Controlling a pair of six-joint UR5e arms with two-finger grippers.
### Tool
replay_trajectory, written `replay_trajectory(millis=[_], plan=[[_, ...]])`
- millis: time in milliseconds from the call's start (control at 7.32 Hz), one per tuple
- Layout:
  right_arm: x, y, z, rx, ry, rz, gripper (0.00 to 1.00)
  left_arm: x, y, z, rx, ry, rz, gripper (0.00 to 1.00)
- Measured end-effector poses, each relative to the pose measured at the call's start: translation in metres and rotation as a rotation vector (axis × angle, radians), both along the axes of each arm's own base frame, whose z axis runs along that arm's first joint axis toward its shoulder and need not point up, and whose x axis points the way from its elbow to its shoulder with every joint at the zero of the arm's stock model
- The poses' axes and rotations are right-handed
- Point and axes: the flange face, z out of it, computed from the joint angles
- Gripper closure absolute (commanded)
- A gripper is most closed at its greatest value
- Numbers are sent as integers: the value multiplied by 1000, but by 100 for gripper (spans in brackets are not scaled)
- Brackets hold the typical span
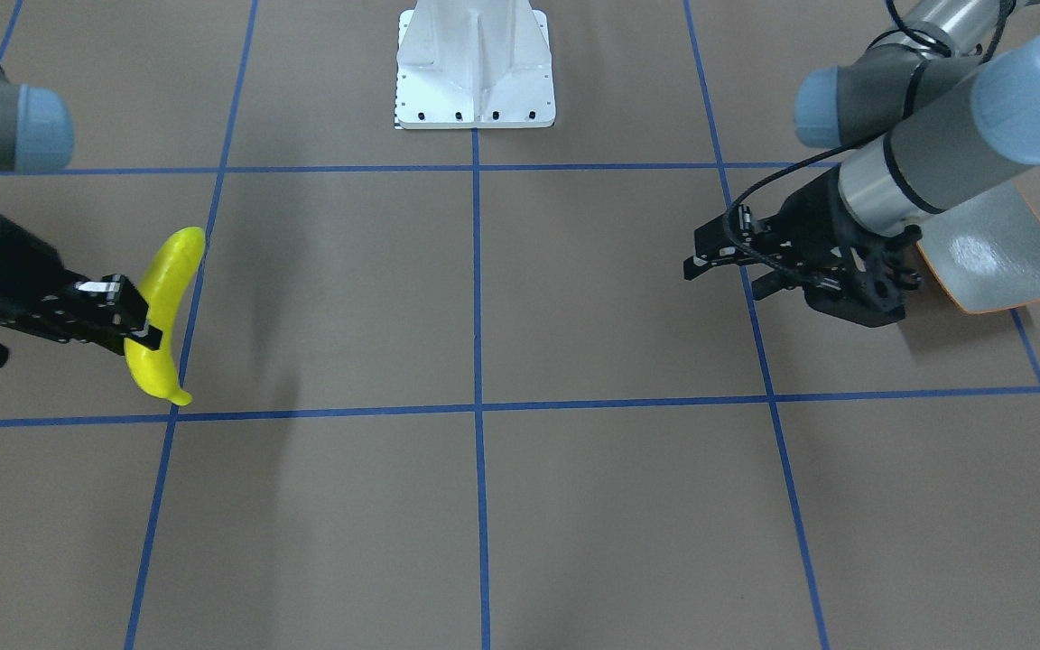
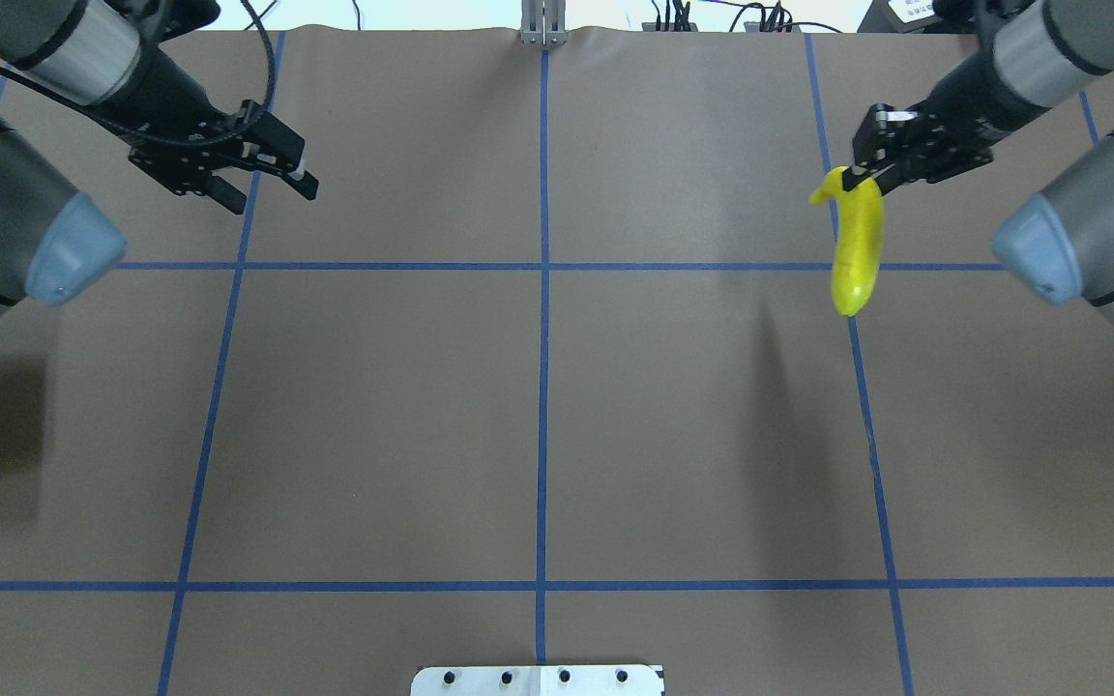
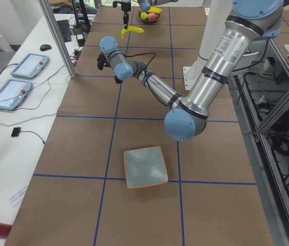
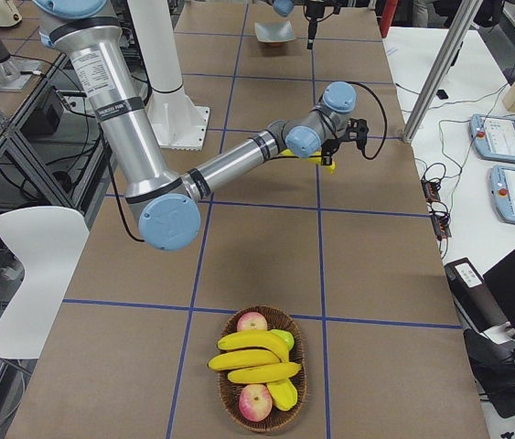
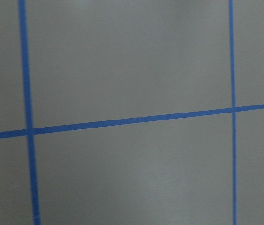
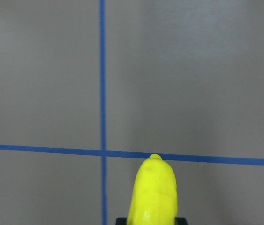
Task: Transfer all bananas from basket to plate
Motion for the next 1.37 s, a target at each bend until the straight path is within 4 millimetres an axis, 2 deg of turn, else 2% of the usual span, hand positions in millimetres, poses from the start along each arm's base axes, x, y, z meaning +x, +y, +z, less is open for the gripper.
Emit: replay_trajectory(millis=[273, 546, 683, 956, 1365], plan=[[-62, 18, -56, 17, -19, 2, 100, 40, 8, -37, 36, 93, 24, 4], [-113, 39, -101, 68, -47, 11, 100, 63, 20, -73, 98, 154, 60, 4], [-132, 50, -115, 90, -83, 19, 100, 70, 26, -84, 124, 182, 72, 4], [-151, 67, -131, 122, -157, 54, 100, 83, 47, -97, 135, 256, 93, 5], [-150, 76, -166, 78, -280, 109, 100, 108, 73, -109, 146, 339, 56, 6]])
